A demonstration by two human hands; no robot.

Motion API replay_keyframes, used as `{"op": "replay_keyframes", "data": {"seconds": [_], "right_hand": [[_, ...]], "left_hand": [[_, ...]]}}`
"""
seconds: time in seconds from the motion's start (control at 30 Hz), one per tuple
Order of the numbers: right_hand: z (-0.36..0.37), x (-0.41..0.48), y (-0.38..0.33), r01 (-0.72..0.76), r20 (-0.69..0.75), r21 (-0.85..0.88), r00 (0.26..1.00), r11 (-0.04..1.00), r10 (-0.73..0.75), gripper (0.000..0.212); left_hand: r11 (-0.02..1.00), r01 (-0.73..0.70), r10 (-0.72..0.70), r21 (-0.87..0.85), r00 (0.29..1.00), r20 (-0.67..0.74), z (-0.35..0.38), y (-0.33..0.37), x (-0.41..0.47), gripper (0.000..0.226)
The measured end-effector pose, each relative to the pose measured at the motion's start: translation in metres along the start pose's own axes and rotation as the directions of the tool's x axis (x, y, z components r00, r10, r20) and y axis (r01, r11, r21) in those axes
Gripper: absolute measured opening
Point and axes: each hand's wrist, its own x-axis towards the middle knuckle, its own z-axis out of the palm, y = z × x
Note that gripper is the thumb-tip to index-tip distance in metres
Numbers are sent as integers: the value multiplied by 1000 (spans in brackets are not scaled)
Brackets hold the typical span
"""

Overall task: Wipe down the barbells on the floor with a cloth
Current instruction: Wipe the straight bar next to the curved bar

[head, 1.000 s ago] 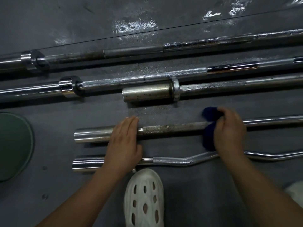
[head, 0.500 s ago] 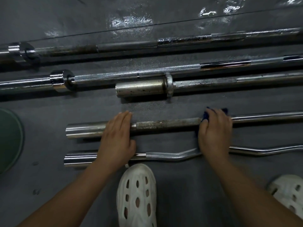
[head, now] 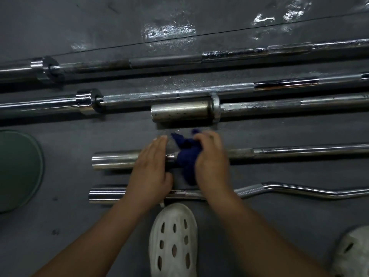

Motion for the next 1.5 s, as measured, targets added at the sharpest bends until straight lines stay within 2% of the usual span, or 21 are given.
{"op": "replay_keyframes", "data": {"seconds": [0.07,0.1,0.17,0.23,0.4,0.43,0.53,0.6,0.63,0.7,0.77,0.87,1.07,1.13,1.27,1.33,1.37,1.4,1.43,1.47,1.5], "right_hand": [[-9,2,13,-87,-41,-101,996,991,83,36],[-7,1,8,-52,4,-138,999,989,53,37],[5,-13,-8,157,215,-220,970,963,-109,47],[15,-22,-11,294,360,-280,914,914,-184,57],[-17,17,17,510,413,-452,847,732,-335,29],[-31,27,27,466,362,-474,877,748,-317,23],[-89,44,66,152,43,-535,987,831,-153,24],[-105,40,78,18,-55,-452,997,892,-49,40],[-100,34,70,6,-27,-370,999,929,-17,51],[-76,18,47,196,175,-364,975,911,-140,54],[-54,8,37,443,374,-457,882,771,-286,42],[-80,26,65,454,339,-461,884,763,-321,25],[-153,41,123,209,101,-553,978,807,-184,24],[-135,37,103,192,116,-436,981,879,-156,27],[-106,25,56,252,305,-147,931,956,-199,31],[-118,19,41,102,270,9,958,995,-101,34],[-126,16,35,-40,233,92,972,995,17,34],[-136,14,32,-222,205,222,962,949,178,33],[-148,13,31,-416,229,395,908,819,351,30],[-159,13,32,-591,342,548,804,592,487,27],[-173,9,30,-709,495,618,687,340,532,27]], "left_hand": [[997,-33,31,73,999,24,5,2,-3,91],[994,-46,43,97,999,28,8,4,-4,90],[990,-55,52,130,998,29,13,8,-7,88],[987,-49,46,154,999,18,15,9,-8,84],[993,-19,21,113,1000,-17,8,12,-11,88],[989,-33,35,142,999,-12,7,13,-12,90],[970,-85,81,226,996,25,3,17,-16,92],[947,-144,130,288,989,66,4,24,-14,93],[935,-174,153,308,984,92,6,28,-13,93],[928,-215,182,305,974,133,10,37,-10,93],[930,-235,193,284,967,167,14,40,-9,93],[919,-263,211,294,957,199,17,35,-10,96],[923,-199,134,328,968,210,25,49,-13,95],[920,-210,148,330,968,202,29,64,-11,95],[930,-194,159,314,978,133,25,91,-4,88],[941,-171,152,293,985,87,16,99,-4,86],[948,-155,144,278,988,61,11,101,-5,86],[953,-142,132,268,990,53,5,103,-6,85],[954,-131,121,269,991,56,-2,106,-9,85],[951,-133,125,280,991,48,-10,110,-12,85],[947,-140,137,289,990,31,-19,116,-17,85]]}}
